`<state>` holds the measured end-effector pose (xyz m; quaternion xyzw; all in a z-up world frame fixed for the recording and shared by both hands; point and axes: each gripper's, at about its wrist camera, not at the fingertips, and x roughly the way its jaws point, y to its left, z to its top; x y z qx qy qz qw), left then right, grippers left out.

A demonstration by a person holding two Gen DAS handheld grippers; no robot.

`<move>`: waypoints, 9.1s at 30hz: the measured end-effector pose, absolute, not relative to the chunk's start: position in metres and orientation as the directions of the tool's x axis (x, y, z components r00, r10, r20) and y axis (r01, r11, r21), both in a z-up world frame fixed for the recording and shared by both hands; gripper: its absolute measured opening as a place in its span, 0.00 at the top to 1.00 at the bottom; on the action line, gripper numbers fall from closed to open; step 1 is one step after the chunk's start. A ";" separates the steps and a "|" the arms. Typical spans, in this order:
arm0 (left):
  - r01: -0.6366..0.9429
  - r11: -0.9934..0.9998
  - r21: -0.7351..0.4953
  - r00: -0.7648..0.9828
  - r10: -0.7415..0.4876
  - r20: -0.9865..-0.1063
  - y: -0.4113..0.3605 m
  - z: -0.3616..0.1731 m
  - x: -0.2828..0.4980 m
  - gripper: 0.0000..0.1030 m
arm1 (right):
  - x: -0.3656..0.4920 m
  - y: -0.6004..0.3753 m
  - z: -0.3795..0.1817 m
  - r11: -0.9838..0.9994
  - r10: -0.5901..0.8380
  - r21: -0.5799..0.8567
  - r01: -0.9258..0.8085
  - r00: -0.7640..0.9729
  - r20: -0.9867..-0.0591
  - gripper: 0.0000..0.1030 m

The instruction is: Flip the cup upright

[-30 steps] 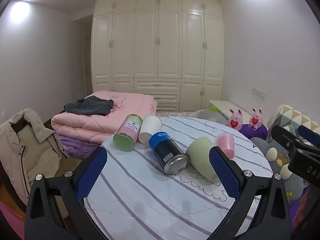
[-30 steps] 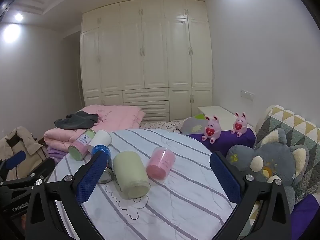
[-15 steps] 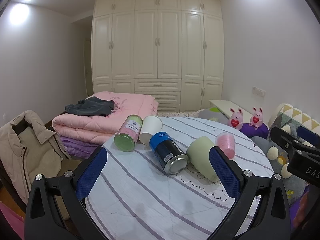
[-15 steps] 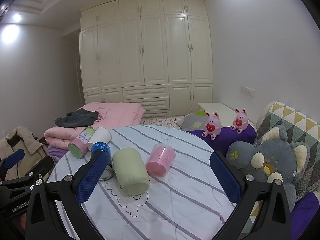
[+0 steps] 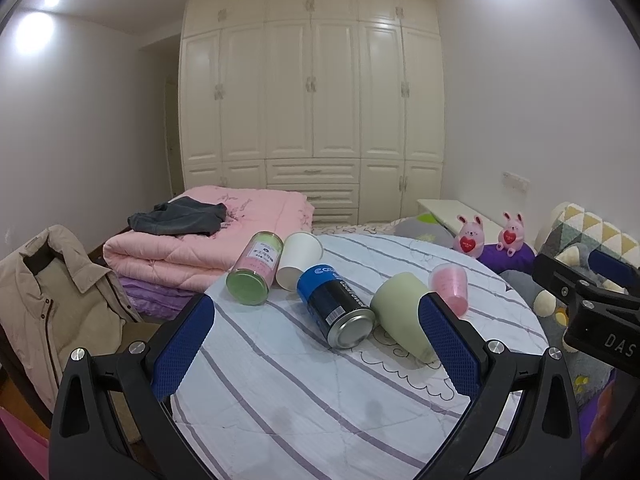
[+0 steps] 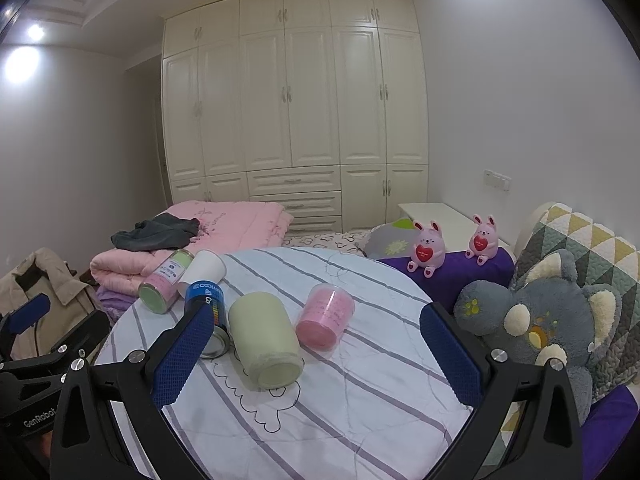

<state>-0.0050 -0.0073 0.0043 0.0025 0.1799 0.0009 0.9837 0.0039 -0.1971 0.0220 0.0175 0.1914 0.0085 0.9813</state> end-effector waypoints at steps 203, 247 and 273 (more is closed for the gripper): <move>0.062 0.996 -0.060 0.504 -0.084 -0.860 0.071 -0.055 0.061 0.00 | 0.063 -0.111 -0.036 0.951 0.300 0.212 -0.224 0.514 -0.803 0.08; 0.113 0.994 0.010 0.439 -0.041 -0.897 0.080 -0.075 0.091 0.00 | 0.106 -0.089 -0.042 0.967 0.224 0.130 -0.218 0.492 -0.842 0.29; 0.100 0.995 0.014 0.449 -0.033 -0.893 0.064 -0.066 0.102 0.00 | 0.109 -0.090 -0.032 0.964 0.199 0.020 -0.266 0.669 -0.716 0.30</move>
